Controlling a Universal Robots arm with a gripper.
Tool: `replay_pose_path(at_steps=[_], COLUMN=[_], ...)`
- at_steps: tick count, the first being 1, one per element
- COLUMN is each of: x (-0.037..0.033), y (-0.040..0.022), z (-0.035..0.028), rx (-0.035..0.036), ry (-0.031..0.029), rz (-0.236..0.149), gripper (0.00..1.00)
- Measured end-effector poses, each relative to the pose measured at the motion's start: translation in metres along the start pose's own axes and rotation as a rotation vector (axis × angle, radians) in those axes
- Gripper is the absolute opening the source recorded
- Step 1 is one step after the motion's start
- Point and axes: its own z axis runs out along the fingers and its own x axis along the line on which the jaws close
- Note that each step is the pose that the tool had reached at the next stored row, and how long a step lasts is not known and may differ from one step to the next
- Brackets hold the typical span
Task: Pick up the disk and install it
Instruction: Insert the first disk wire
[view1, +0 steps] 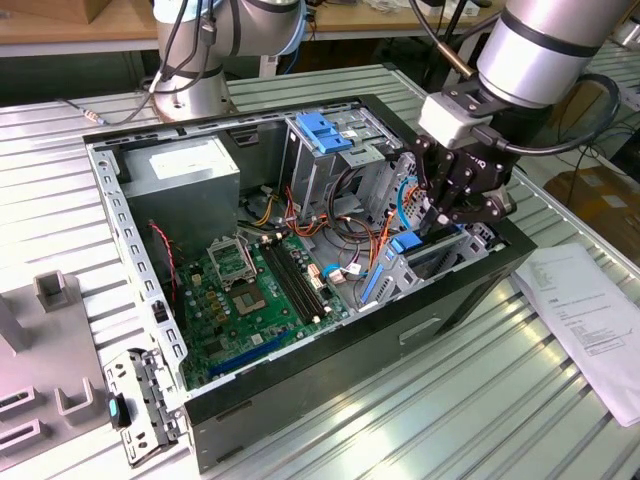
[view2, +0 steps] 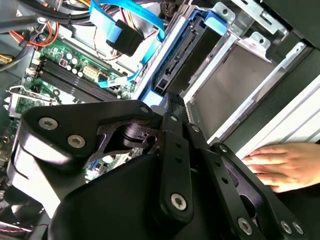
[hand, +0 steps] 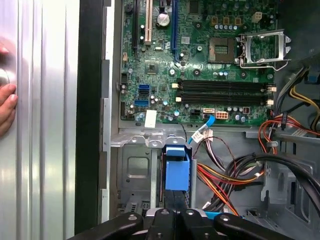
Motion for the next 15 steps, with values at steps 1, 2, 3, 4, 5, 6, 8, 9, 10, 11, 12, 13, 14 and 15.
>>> replay_pose_path(at_steps=[1,2,3,4,5,6,8,9,10,11,12,13,14,15], x=[0.0000,0.0000,0.0000,-0.0001,-0.0001,-0.0001,0.0000,0.0001,0.0003,0.0003,0.0003,0.0002,0.0001,0.0002], y=[0.0000,-0.0001,-0.0001,-0.0002,-0.0004,-0.0013,-0.0037,-0.0070,-0.0105,-0.0132,-0.0156,-0.0175,-0.0184,-0.0187], z=[-0.0004,-0.0009,-0.0013,-0.0015,-0.0015,-0.0016,-0.0016,-0.0014,-0.0013,-0.0012,-0.0012,-0.0012,-0.0012,-0.0013], rx=[0.0001,0.0001,0.0002,0.0002,0.0002,0.0002,0.0003,0.0003,0.0004,0.0004,0.0005,0.0005,0.0005,0.0005], ry=[-0.0001,-0.0002,-0.0002,-0.0002,0.0001,0.0003,0.0003,0.0002,0.0001,0.0001,0.0002,0.0002,0.0001,0.0001], rz=[-0.005,-0.010,-0.013,-0.016,-0.017,-0.021,-0.031,-0.042,-0.047,-0.051,-0.054,-0.057,-0.059,-0.063], gripper=[0.11,0.11,0.11,0.11,0.11,0.11,0.11,0.11,0.11,0.11,0.11,0.11,0.11,0.11])
